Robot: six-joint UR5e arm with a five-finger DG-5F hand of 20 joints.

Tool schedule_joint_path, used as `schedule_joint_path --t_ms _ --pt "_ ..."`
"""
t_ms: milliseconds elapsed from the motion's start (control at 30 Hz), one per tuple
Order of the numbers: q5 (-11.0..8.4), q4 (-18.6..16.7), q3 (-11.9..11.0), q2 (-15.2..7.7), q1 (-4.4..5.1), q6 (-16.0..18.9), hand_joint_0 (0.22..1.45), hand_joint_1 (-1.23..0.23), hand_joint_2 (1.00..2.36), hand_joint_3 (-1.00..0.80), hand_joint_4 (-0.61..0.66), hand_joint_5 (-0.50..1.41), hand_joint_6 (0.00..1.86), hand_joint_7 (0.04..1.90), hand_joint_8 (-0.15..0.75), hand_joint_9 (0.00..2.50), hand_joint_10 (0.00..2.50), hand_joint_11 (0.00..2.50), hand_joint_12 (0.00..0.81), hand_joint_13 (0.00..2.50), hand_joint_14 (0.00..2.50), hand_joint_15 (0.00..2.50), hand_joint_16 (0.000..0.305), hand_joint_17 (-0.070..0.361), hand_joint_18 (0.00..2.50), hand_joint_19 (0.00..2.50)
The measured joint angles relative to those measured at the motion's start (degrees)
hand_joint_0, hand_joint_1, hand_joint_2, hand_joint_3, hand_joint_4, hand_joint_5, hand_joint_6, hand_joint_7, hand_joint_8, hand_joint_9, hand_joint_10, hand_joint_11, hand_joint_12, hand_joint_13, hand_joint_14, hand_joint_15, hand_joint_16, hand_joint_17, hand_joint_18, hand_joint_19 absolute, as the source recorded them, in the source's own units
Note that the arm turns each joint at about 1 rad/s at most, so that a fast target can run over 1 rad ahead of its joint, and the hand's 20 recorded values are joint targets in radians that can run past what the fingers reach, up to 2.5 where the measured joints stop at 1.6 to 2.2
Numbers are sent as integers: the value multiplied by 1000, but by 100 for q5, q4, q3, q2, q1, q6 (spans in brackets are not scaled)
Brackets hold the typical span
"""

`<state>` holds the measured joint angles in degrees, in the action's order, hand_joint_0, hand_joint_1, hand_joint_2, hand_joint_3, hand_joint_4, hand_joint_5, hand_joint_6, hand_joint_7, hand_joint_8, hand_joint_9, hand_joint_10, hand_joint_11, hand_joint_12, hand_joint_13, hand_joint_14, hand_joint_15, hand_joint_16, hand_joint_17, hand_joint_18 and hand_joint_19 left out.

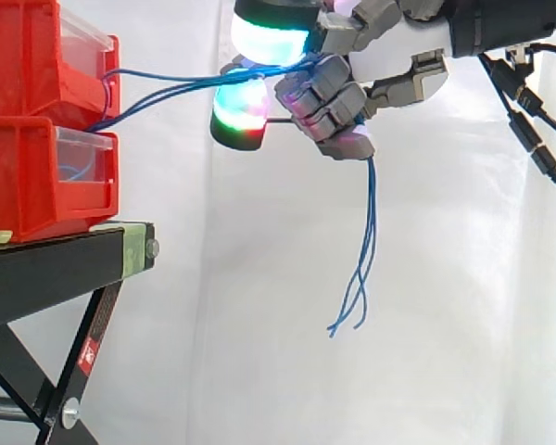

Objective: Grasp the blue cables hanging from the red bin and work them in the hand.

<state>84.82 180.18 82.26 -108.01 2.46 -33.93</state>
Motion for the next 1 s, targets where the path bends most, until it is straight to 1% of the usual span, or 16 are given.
schedule_joint_path --t_ms 100,167,333,433,500,567,600,633,667,733,767,867,1000 --pt "-4 0 1 0 0 0 871 -570 1005 -891 198 287 262 1408 436 476 2500 2500 442 500 2500 2148 46 103 1120 1464" --pt "-10 0 1 0 0 0 910 -576 1007 -850 194 289 261 1404 435 489 2500 2500 436 512 2500 2145 46 103 1134 1463" --pt "-19 -3 1 -1 0 -5 929 -585 1011 -780 193 296 250 1404 431 514 2500 2500 432 532 2500 2145 45 102 1161 1502" --pt "-19 -7 1 -1 0 -7 936 -592 1012 -728 187 305 221 1414 429 522 2500 2500 435 546 2500 2144 45 102 1166 1514" --pt "-18 -8 0 -1 0 -8 942 -597 1014 -687 181 318 158 1435 427 523 2500 2500 444 550 2500 2173 45 102 1171 1510" --pt "-18 -9 0 -1 0 -9 943 -603 1017 -603 188 330 104 1448 425 523 2500 2500 436 549 2500 2160 45 102 1175 1509" --pt "-18 -9 0 -1 0 -9 946 -609 1018 -555 184 338 59 1465 426 523 2500 2500 441 551 2500 2180 45 102 1171 1569" --pt "-18 -9 0 -1 0 -9 951 -627 1021 -402 181 338 1 1448 427 522 2500 2500 447 552 2500 2177 45 102 1174 1562" --pt "-18 -9 0 -1 0 -9 980 -641 1021 -285 175 330 4 1437 419 520 2500 2500 441 547 2500 2196 46 104 1166 1550" --pt "-17 -9 0 -1 0 -9 998 -648 1021 -192 163 329 3 1434 421 520 2500 2500 438 541 2500 2190 45 102 1150 1526" --pt "-16 -9 0 -1 0 -9 1007 -662 1016 13 174 324 4 1409 426 520 2500 2500 448 542 2500 2173 49 110 1133 1433" --pt "-12 -9 -1 -1 0 -1 1012 -674 1006 125 195 302 8 1350 428 505 2500 2500 449 529 2500 2163 53 118 1120 1356" --pt "-10 -19 -1 -1 0 15 1025 -689 1000 199 199 294 7 1334 428 482 2500 2500 451 517 2500 2150 55 124 1100 1328"
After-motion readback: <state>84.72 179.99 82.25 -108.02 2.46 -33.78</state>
